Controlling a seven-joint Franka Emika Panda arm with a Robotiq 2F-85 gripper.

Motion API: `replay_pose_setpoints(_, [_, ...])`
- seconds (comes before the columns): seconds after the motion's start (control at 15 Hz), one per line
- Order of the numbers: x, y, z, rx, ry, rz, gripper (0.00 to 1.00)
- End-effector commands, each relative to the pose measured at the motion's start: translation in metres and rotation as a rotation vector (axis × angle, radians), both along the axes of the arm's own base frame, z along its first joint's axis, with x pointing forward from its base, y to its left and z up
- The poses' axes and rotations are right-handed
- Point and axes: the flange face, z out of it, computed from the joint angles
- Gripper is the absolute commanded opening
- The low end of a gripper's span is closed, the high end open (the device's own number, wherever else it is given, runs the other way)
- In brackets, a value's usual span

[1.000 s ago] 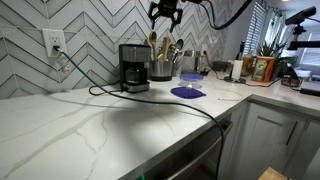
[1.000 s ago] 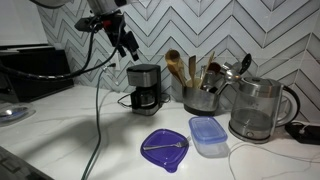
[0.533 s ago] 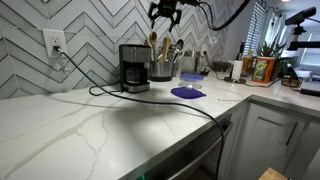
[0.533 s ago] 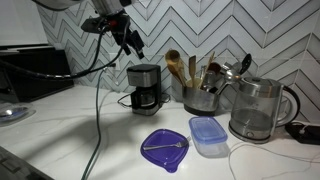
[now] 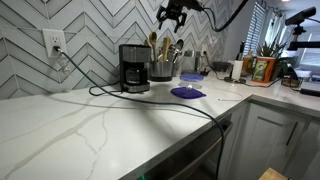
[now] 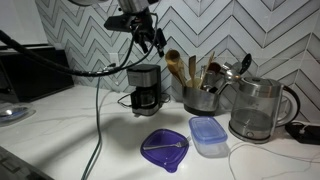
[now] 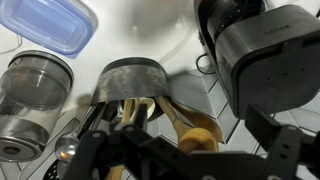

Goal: Remove the wooden spatula from the silver bucket and put it on the counter

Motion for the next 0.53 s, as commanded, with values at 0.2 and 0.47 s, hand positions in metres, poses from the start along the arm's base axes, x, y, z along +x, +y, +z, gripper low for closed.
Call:
replay_pose_setpoints(0.2, [0.022,-0.058,0.008,-0.021,0.015,0.009,1.00])
replay_pose_setpoints(0.47, [0.039,-0.081,0.004,-0.038,-0.009,0.020,1.00])
